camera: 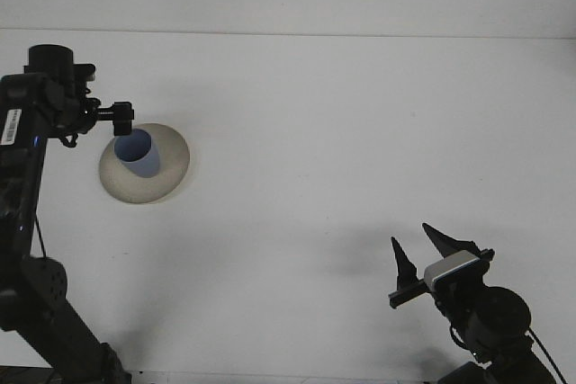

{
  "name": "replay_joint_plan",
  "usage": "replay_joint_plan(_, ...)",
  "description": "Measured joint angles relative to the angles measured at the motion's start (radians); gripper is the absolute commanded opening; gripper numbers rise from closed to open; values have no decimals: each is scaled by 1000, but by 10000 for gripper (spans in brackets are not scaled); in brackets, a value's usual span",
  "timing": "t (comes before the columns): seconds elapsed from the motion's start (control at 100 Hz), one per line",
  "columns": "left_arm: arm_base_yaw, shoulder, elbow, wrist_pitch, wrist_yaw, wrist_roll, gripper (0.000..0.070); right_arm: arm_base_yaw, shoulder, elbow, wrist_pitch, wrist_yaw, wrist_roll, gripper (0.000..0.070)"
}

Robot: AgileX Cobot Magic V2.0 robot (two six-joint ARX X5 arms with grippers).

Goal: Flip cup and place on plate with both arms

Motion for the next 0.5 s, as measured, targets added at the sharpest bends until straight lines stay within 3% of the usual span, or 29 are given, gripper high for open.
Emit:
replay_joint_plan(0.19,0,-236,5,-29,111,-15,554,0,0,0,0,71,0,401)
replay_joint_plan(0.33,-12,-399,-60,-3,232,-21,324,0,0,0,0,158,4,401)
replay_joint_plan(0.41,-22,-523,-178,59,246,-5,157,0,0,0,1,201,13,389)
replay_joint_plan(0.47,-23,-624,-292,120,249,7,12,0,0,0,7,238,27,300)
replay_joint_plan(0.5,-22,-675,-353,156,248,14,12,0,0,0,15,260,38,251)
